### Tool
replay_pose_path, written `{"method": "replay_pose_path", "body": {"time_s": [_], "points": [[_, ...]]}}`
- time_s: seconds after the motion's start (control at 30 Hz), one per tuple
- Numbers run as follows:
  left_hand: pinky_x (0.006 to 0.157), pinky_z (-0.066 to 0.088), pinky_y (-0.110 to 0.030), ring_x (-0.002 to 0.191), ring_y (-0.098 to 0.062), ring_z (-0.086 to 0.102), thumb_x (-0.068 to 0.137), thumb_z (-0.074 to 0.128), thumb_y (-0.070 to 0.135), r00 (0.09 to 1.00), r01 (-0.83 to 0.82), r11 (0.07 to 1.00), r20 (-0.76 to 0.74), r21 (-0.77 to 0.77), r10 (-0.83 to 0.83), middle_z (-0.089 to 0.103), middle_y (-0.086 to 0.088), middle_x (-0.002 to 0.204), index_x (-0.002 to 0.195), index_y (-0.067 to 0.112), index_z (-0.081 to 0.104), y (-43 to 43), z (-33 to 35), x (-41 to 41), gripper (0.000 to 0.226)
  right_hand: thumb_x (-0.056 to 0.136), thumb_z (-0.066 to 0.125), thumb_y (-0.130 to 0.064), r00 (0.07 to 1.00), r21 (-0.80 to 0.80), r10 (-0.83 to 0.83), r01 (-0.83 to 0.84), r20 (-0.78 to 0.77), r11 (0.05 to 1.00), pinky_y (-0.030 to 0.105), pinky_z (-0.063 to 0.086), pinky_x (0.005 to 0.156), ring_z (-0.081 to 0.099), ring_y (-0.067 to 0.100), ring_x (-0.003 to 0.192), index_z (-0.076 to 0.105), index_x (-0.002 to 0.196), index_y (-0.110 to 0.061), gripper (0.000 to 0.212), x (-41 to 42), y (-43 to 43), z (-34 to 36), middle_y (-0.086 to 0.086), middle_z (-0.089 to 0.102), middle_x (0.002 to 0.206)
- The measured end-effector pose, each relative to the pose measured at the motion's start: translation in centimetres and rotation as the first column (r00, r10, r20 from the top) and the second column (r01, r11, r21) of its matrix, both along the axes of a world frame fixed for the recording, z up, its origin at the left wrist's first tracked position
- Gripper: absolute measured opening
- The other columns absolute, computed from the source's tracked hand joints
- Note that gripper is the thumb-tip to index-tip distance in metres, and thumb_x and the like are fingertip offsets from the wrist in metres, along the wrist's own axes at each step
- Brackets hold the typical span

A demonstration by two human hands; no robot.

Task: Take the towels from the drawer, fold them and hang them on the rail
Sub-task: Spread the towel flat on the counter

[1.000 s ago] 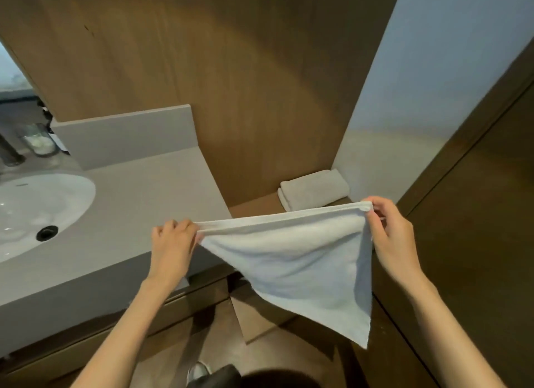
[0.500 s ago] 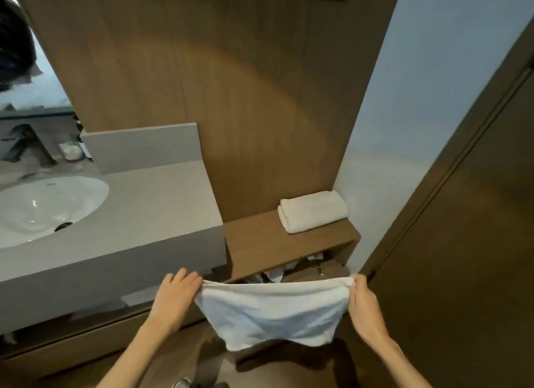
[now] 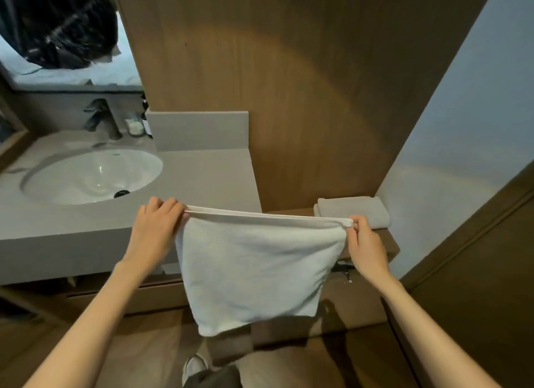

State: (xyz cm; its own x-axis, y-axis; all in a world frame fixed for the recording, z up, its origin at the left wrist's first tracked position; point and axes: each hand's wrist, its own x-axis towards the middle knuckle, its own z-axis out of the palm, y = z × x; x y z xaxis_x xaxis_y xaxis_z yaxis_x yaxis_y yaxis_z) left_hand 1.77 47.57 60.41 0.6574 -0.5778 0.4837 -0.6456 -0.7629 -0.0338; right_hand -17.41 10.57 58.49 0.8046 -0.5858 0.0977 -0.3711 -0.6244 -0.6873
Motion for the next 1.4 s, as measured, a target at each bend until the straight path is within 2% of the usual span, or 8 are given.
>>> {"method": "replay_pose_path", "body": {"time_s": [0.23,0.4,0.53,0.8,0.97,1.17,1.3,1.4], "points": [[0.058,0.024,-0.035,0.07,-0.02,0.028,0.098,0.03,0.03,0.995,-0.096,0.995,-0.008,-0.008,0.096,0.051,-0.006,0.078,0.082,0.01,0.054,5.1,0.5,5.4,0.035,0.104,0.036,-0.03,0.994,0.047,0.1,-0.101,0.038,0.994,0.047,0.051,0.066,0.062,0.025,0.073,0.048,0.108,-0.024,0.014,10.3,2.8,0.6,0.003,0.066,0.078],[0.058,0.03,-0.033,0.07,-0.023,0.041,0.095,0.036,0.04,0.993,-0.104,0.994,-0.061,-0.02,0.103,0.058,-0.001,0.077,0.085,0.015,0.058,8.1,0.4,12.5,0.035,0.105,0.035,-0.028,0.989,0.095,0.134,-0.14,0.067,0.986,0.043,0.055,0.062,0.067,0.02,0.064,0.046,0.111,-0.023,0.014,17.7,5.1,1.4,0.003,0.067,0.082],[0.059,0.033,-0.033,0.07,-0.02,0.042,0.092,0.033,0.047,0.989,-0.098,0.992,-0.119,-0.084,0.088,0.056,0.006,0.07,0.083,0.019,0.062,8.9,0.1,18.5,0.041,0.105,0.034,-0.025,0.992,0.191,0.095,-0.109,0.082,0.976,0.043,0.058,0.058,0.068,0.023,0.057,0.047,0.114,-0.019,0.017,23.1,6.4,1.8,0.004,0.066,0.083],[0.061,0.034,-0.034,0.075,-0.022,0.046,0.094,0.024,0.045,0.989,-0.031,0.999,-0.142,0.038,0.036,0.065,0.006,0.083,0.088,0.02,0.063,8.1,0.0,28.8,0.047,0.104,0.04,-0.022,0.993,0.305,-0.045,0.011,0.107,0.952,0.04,0.061,0.055,0.07,0.022,0.057,0.049,0.118,-0.015,0.018,31.2,7.3,2.0,0.007,0.066,0.093],[0.065,0.029,-0.034,0.08,-0.026,0.048,0.097,0.051,0.028,0.986,-0.006,1.0,-0.167,0.018,0.009,0.068,0.001,0.091,0.092,0.016,0.065,6.2,-1.0,33.3,0.02,0.103,0.044,-0.022,0.987,0.39,-0.12,0.069,0.108,0.918,0.031,0.06,0.055,0.072,0.019,0.065,0.05,0.122,-0.011,0.024,35.0,6.1,1.5,0.013,0.065,0.098],[0.068,0.037,-0.036,0.084,-0.027,0.049,0.092,0.051,0.012,0.98,0.004,0.994,-0.197,0.113,0.019,0.065,-0.001,0.095,0.097,0.017,0.062,4.1,-3.2,39.0,0.014,0.102,0.045,-0.02,0.99,0.401,-0.118,0.077,0.077,0.913,0.029,0.06,0.056,0.072,0.02,0.067,0.051,0.119,-0.01,0.02,40.7,3.6,-0.5,0.014,0.066,0.093],[0.058,0.04,-0.034,0.071,-0.026,0.05,0.069,0.07,-0.01,0.989,-0.047,0.973,-0.128,0.227,0.077,0.061,-0.002,0.079,0.086,0.017,0.061,2.7,-4.5,42.1,0.033,0.102,0.045,-0.017,0.992,0.444,-0.115,0.083,0.045,0.892,0.026,0.059,0.054,0.071,0.019,0.064,0.052,0.116,-0.01,0.017,44.9,1.8,-2.6,0.01,0.064,0.084],[0.061,0.044,-0.036,0.071,-0.026,0.055,0.066,0.073,-0.009,0.986,-0.059,0.966,-0.139,0.253,0.097,0.065,-0.004,0.086,0.092,0.016,0.065,1.8,-5.1,44.1,0.037,0.102,0.047,-0.015,0.996,0.444,-0.088,0.073,0.014,0.893,0.027,0.059,0.054,0.071,0.023,0.067,0.052,0.114,-0.008,0.016,47.8,0.8,-4.1,0.009,0.064,0.079]]}}
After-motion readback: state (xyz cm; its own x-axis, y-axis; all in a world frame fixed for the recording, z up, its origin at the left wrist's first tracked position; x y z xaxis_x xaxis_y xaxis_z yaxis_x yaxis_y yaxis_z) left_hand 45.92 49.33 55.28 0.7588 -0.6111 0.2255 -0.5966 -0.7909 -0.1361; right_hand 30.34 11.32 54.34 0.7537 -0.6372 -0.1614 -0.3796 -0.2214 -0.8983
